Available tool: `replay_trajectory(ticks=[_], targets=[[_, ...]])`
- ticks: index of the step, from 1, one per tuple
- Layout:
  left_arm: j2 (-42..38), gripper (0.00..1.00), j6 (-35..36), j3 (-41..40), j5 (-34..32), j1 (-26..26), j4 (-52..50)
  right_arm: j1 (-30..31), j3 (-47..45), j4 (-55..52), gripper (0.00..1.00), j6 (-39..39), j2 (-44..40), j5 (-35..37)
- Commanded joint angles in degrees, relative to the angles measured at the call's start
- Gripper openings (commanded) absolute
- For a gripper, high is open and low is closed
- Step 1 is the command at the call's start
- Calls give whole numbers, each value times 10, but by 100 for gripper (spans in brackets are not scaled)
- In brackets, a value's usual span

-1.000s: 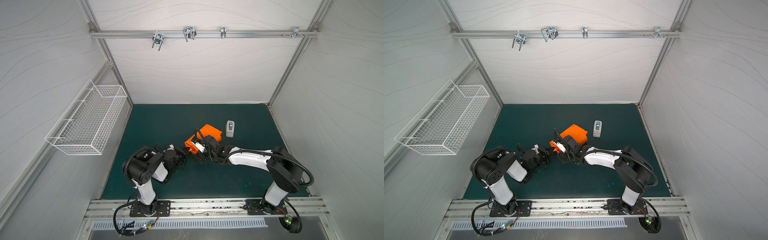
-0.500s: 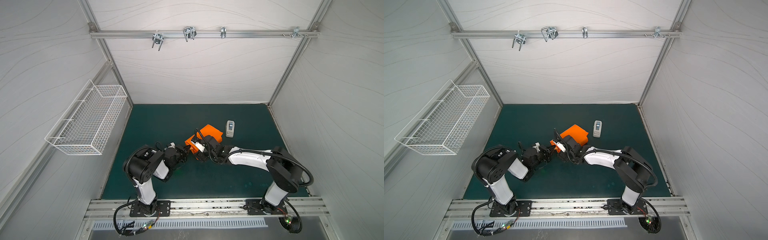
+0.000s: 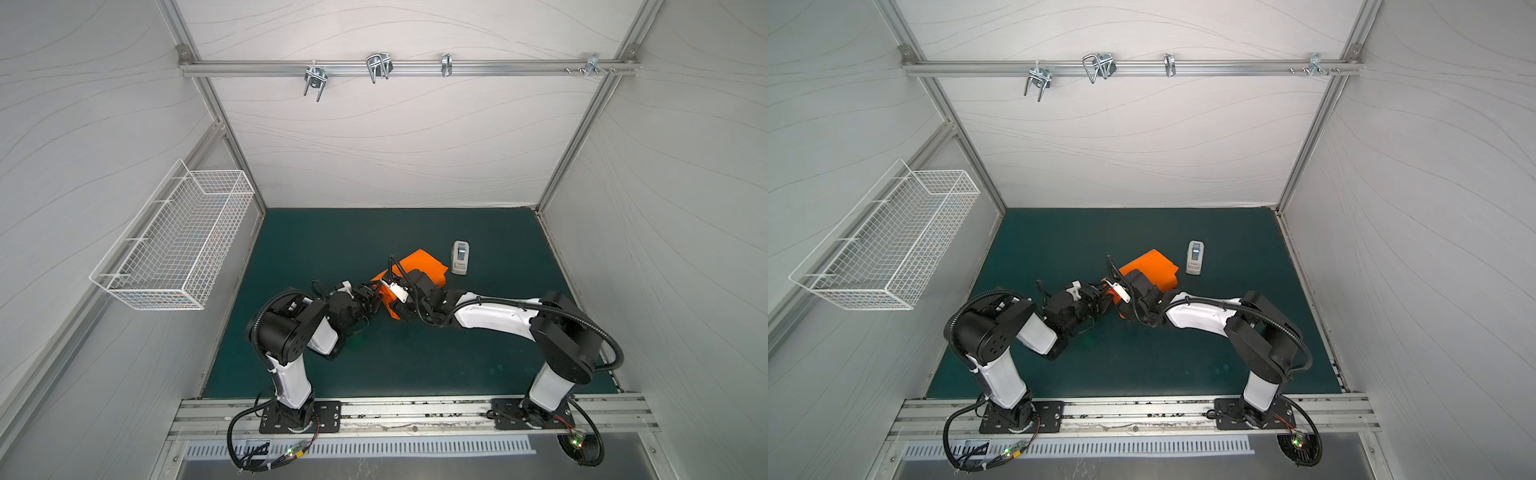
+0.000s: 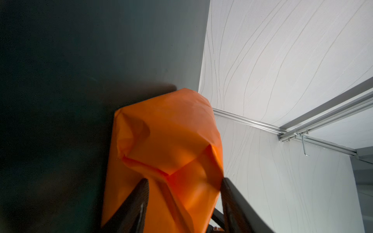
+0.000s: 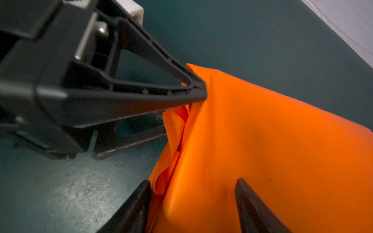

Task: Wrap a gift box in wrapping paper
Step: Fifth fold the wrapping paper around the gift box.

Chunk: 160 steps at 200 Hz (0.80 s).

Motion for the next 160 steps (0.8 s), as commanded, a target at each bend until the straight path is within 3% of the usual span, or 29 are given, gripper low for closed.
replay_trajectory(ticks=[1,45,93,107,160], targets=[[4,62,15,23,25,7,17,4,-8,-52,66,10,23,-31],[-66,72,74,28,36,9,-122,4,-9,-50,65,10,23,-36],[-195,81,260,150,54,10,-556,4,-10,-48,64,10,24,-42],[-207,81,303,182,52,10,-641,4,-7,-48,64,10,27,-45],[-201,79,298,170,72,17,-649,4,-9,-45,63,11,27,-49]])
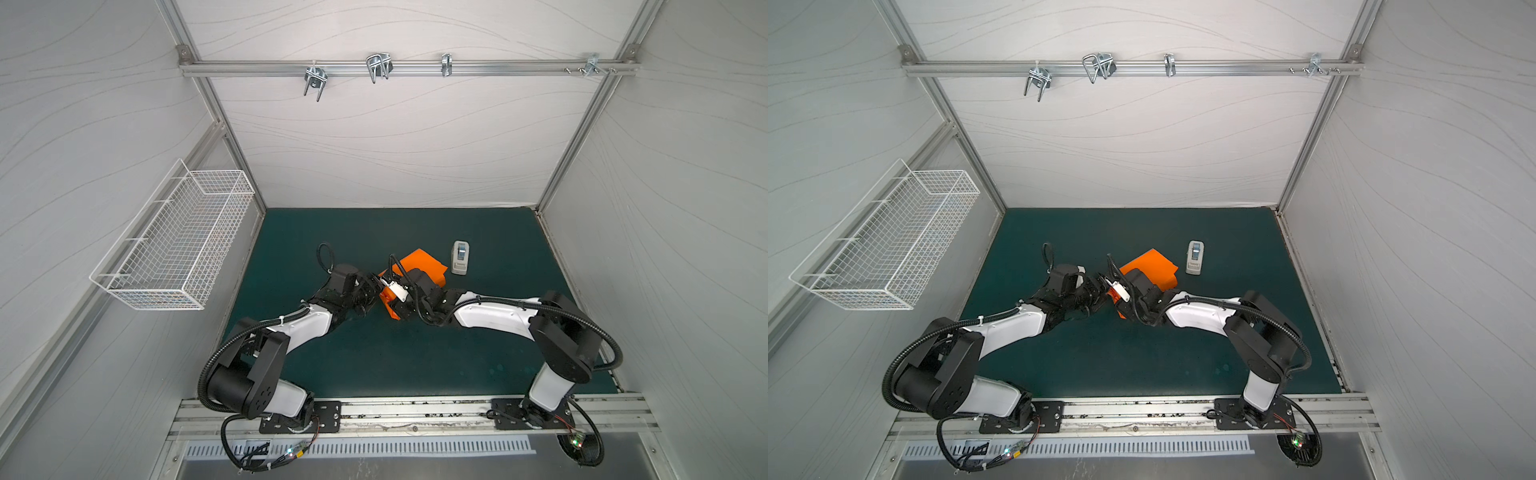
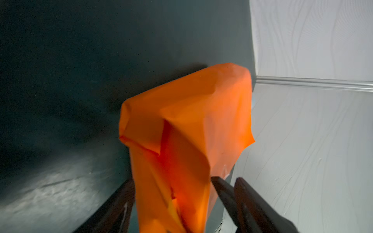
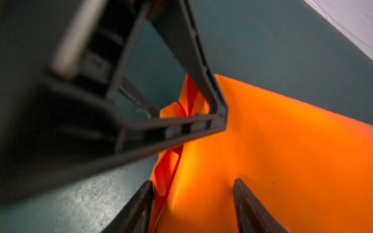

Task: Wrap a gift box in wrapping paper
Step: Fifth fold the wrapping paper around the gift box.

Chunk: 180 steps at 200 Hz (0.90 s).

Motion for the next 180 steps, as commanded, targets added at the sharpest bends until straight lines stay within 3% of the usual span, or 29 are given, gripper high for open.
replay_trajectory(ticks=[1,77,154,180], targets=[[1,79,20,3,14,2,-24,6,-12,-52,63,0,24,-35],[59,77,0,40,23,1,24,6,-9,-52,62,-1,22,-41],[81,52,-7,59,37,-5,42,6,-6,-52,61,-1,21,-49],[83,39,-2,67,42,-7,33,6,-5,-54,61,0,20,-50]])
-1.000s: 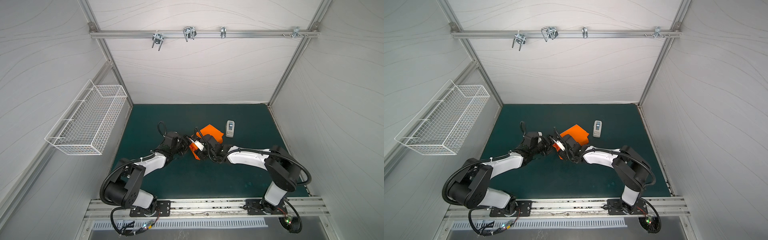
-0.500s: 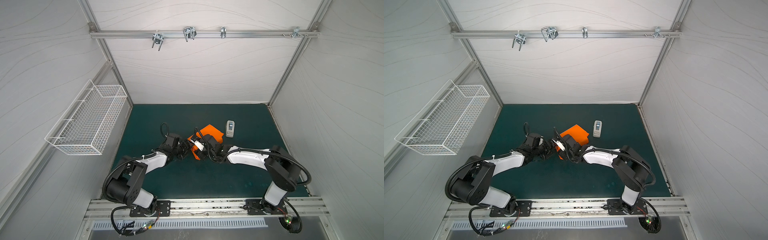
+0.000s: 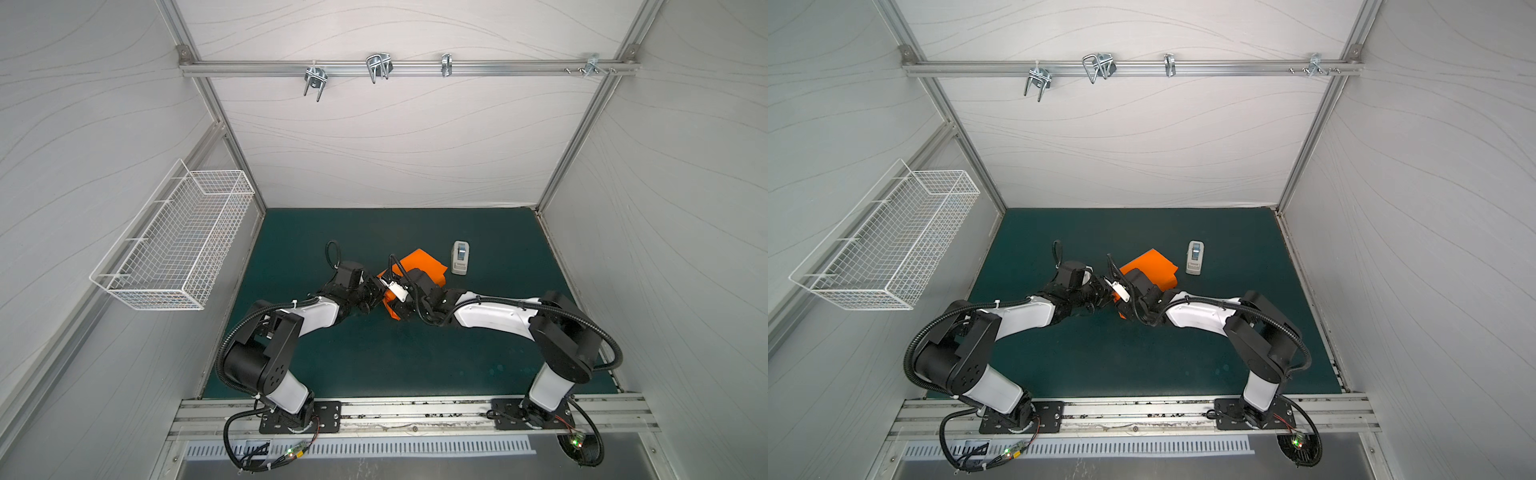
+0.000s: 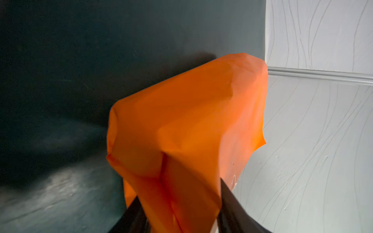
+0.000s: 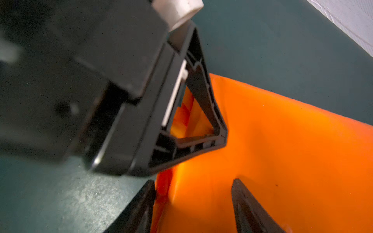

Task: Wrap a gift box in wrapping paper
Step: Fifth fold the wrapping paper around the gift box.

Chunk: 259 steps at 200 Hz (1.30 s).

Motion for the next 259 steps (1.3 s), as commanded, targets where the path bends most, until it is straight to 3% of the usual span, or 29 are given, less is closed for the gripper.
replay_trajectory(ticks=[1,64,75,90,107,116,123,132,149,176,200,216,230,259], targets=[[8,39,3,24,6,-3,4,6,-6,-54,61,0,20,-41],[11,36,5,19,8,-4,-1,6,-5,-59,64,15,-26,-19],[13,36,7,21,10,-4,-1,6,-9,-58,74,26,-54,10],[13,35,9,22,10,-4,-4,5,-23,-43,98,50,-105,68],[10,35,13,24,11,-4,-13,-7,-46,-30,99,98,-166,162],[9,35,15,25,9,-4,-16,-32,-55,-39,99,135,-195,175],[8,35,16,26,9,-4,-20,-67,-56,-64,99,173,-213,155],[9,35,18,26,7,-4,-21,-131,-56,-97,97,225,-231,72],[11,35,19,27,10,-4,-22,-258,-61,-129,80,313,-232,-72],[12,35,21,28,9,-4,-26,-397,-90,-71,66,383,-189,-238],[16,35,20,31,10,-4,-24,-442,-82,-29,65,411,-124,-274],[15,35,20,31,11,-4,-28,-463,-61,-3,56,427,-68,-321],[13,35,20,32,10,-4,-30,-472,-46,6,49,432,-33,-329],[9,35,17,29,9,-3,-31,-476,-28,28,42,427,3,-334]])
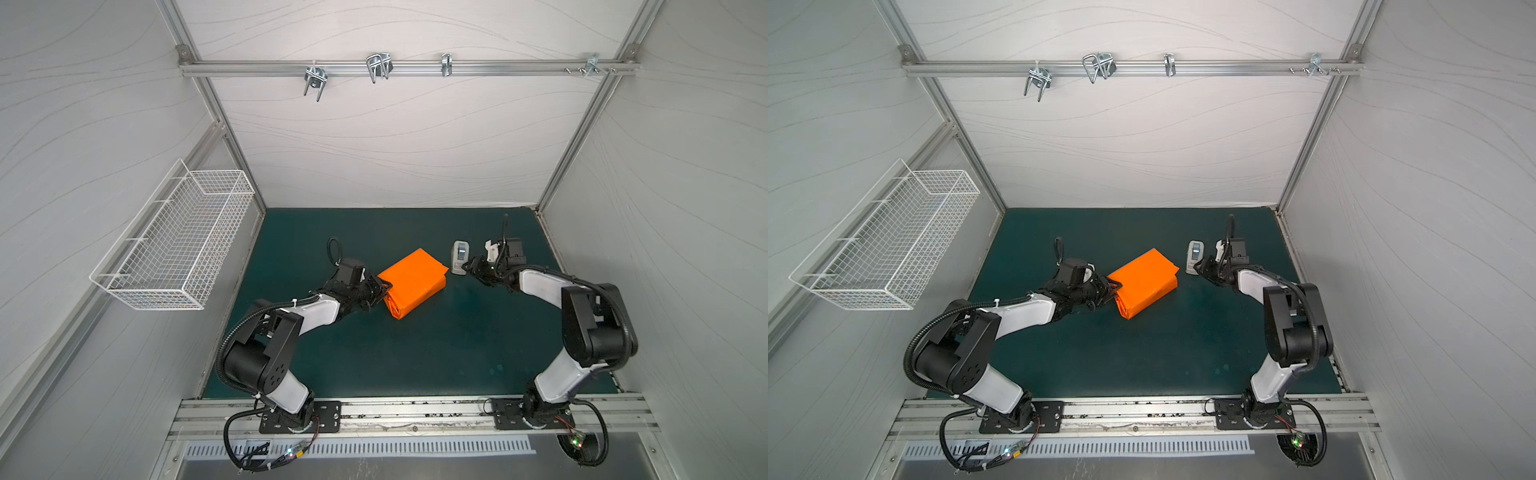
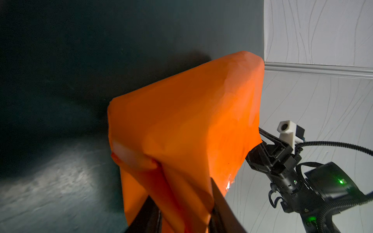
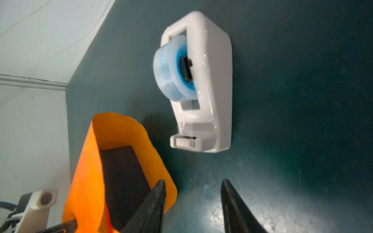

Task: Wrap a gift box in wrapping paper
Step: Fifth fold the wrapping paper around the gift box, then tear off the tape with the cutter.

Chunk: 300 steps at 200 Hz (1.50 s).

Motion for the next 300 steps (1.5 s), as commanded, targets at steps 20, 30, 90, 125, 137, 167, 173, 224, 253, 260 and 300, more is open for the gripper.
replay_trajectory(ticks=[20,30,90,125,137,167,173,224,253,260,300], targets=[[5,35,6,13,0,-3,-10,-8,30,42,40,6,14,-30],[4,35,5,11,-2,-2,-11,-10,33,42,40,3,14,-30],[1,34,2,7,-6,-3,-9,-16,68,37,38,-9,50,-28],[2,34,0,3,-7,-3,-8,-16,80,38,36,-11,70,-32],[3,34,-2,3,-6,-3,-5,-16,81,34,36,-12,73,-29],[1,34,-2,3,-6,-2,-7,-16,76,48,36,-8,83,-42],[0,34,-1,4,-7,-2,-8,-16,77,52,36,-7,85,-46],[3,34,0,4,-7,-2,-7,-16,84,77,34,6,110,-77],[5,33,0,3,-7,-3,-6,-16,89,86,31,15,124,-90],[6,33,0,2,-6,-3,-6,-16,88,89,31,19,125,-94],[4,33,0,1,-7,-3,-6,-13,73,126,26,45,134,-115]])
